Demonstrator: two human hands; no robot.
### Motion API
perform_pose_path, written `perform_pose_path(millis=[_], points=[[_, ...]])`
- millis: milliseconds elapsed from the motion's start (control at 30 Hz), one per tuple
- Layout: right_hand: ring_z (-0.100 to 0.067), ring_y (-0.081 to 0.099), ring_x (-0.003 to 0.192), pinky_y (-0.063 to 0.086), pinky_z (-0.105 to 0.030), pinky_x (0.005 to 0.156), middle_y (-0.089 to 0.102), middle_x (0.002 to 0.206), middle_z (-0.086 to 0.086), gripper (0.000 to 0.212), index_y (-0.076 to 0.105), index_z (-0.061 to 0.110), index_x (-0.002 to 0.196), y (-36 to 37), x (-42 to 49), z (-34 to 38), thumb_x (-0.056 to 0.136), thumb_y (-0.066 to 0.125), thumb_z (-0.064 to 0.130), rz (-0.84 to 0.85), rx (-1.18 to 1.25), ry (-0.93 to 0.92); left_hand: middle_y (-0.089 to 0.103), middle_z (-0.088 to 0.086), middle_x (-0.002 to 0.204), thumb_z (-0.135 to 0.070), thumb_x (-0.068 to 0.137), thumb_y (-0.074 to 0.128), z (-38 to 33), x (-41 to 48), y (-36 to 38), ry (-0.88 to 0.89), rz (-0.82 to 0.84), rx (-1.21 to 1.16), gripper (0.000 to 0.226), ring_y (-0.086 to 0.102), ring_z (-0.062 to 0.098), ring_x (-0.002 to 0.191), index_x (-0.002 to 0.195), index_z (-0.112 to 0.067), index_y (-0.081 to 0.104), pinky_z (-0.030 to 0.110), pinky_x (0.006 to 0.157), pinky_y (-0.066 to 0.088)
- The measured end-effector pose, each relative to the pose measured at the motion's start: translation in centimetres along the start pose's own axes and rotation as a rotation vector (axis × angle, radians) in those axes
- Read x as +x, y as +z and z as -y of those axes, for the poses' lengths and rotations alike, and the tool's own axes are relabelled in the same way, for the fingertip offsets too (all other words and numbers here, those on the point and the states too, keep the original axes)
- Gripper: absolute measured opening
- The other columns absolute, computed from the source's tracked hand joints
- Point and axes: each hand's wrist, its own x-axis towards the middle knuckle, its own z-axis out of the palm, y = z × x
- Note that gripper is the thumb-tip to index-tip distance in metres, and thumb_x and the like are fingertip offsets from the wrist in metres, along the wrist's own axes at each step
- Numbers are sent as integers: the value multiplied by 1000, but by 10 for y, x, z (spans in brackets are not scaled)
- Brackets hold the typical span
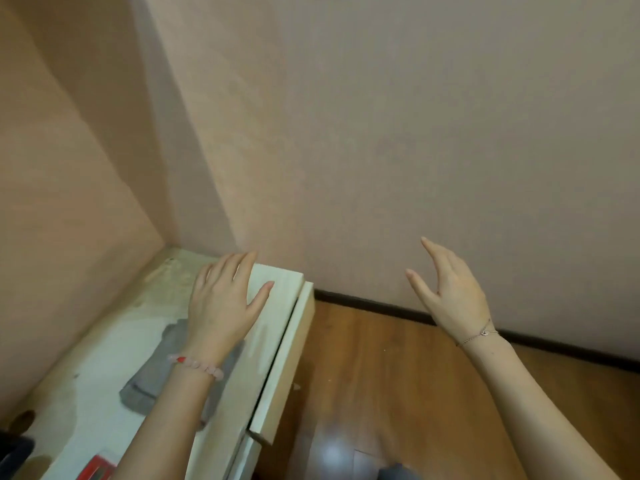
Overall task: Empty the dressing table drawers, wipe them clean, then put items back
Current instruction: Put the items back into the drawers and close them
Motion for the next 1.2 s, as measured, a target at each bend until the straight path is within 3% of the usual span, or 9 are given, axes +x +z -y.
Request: perform_pose_path(millis=[233,533,1200], points=[[-20,41,130,37,-36,103,46,141,-3,58,35,16,141,-63,-63,-73,90,50,40,-103,-72,222,60,8,125,-52,90,31,-102,15,19,273,68,-99,62,53,27,119,130,-10,53,42,99,40],[-17,37,134,32,-29,106,42,144,-1,59,32,19,143,-145,-158,-161,91,48,44,-203,-214,528,56,6,131,-53,90,30,-258,25,42,566,111,-210,63,47,24,126,134,-12,49,42,106,33],[-18,37,133,33,-33,108,43,143,-2,60,32,17,143,-259,-305,-287,91,45,45,-485,-391,1149,60,7,126,-50,90,35,-598,31,92,1267,186,-438,60,51,26,122,131,-10,52,45,102,38]])
